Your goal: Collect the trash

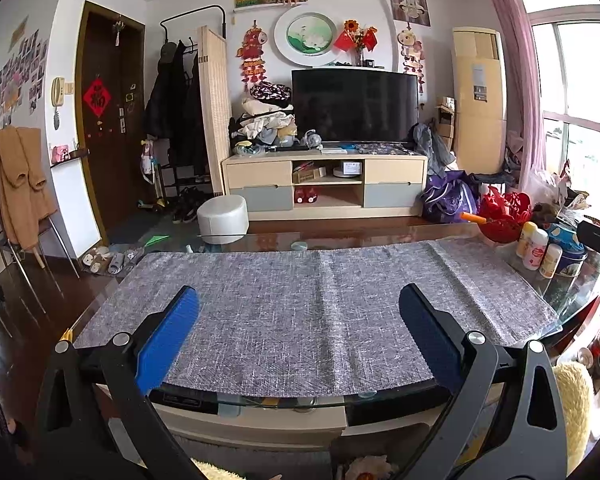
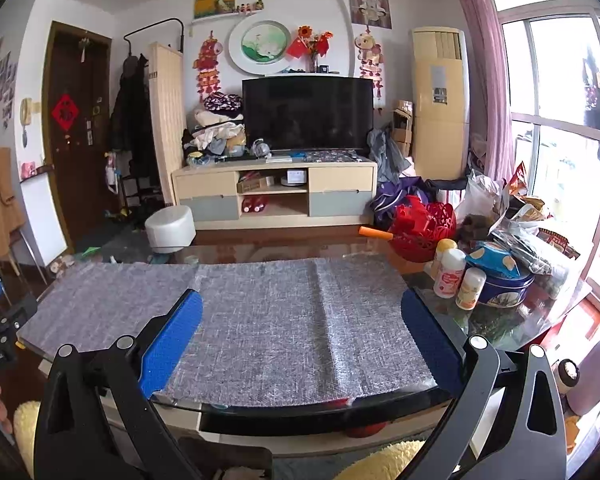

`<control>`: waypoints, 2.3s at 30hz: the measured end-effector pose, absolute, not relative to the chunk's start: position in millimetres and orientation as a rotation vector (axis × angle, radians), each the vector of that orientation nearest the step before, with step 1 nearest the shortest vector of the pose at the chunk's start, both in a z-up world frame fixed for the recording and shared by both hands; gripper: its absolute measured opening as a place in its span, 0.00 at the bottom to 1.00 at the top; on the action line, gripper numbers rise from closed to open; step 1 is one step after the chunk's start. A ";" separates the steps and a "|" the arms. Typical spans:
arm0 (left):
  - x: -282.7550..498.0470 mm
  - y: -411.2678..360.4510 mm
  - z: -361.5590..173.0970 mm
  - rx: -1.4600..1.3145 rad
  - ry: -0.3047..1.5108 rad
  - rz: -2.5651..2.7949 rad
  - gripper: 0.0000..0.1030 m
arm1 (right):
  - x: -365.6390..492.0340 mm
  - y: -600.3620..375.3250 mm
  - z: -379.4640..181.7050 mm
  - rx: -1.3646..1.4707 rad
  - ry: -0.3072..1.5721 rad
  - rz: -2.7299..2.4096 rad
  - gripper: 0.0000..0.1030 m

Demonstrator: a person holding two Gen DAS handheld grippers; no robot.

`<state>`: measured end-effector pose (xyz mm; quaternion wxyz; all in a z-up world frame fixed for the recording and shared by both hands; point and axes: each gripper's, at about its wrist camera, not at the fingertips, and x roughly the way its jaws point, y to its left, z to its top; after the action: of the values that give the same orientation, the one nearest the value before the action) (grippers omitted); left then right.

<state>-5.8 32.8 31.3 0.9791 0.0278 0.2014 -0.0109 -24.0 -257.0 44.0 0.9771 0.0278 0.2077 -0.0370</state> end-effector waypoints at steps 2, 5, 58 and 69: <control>-5.8 33.8 30.8 0.054 0.407 -0.020 0.92 | -22.7 -257.7 43.9 0.057 0.421 -0.073 0.97; -4.8 36.0 31.3 0.047 0.407 -0.018 0.92 | -22.2 -258.2 43.7 0.059 0.423 -0.072 0.97; 4.6 37.0 33.3 0.029 0.413 -0.012 0.92 | -6.8 -260.0 37.8 0.097 0.480 -0.047 0.97; 5.1 38.4 34.4 0.030 0.408 -0.007 0.92 | -4.1 -259.1 36.0 0.101 0.487 -0.037 0.97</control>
<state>5.1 38.4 34.4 0.9792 0.0150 0.2025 -0.0035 -4.1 -259.1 36.0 0.9691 0.0498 0.2409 -0.0182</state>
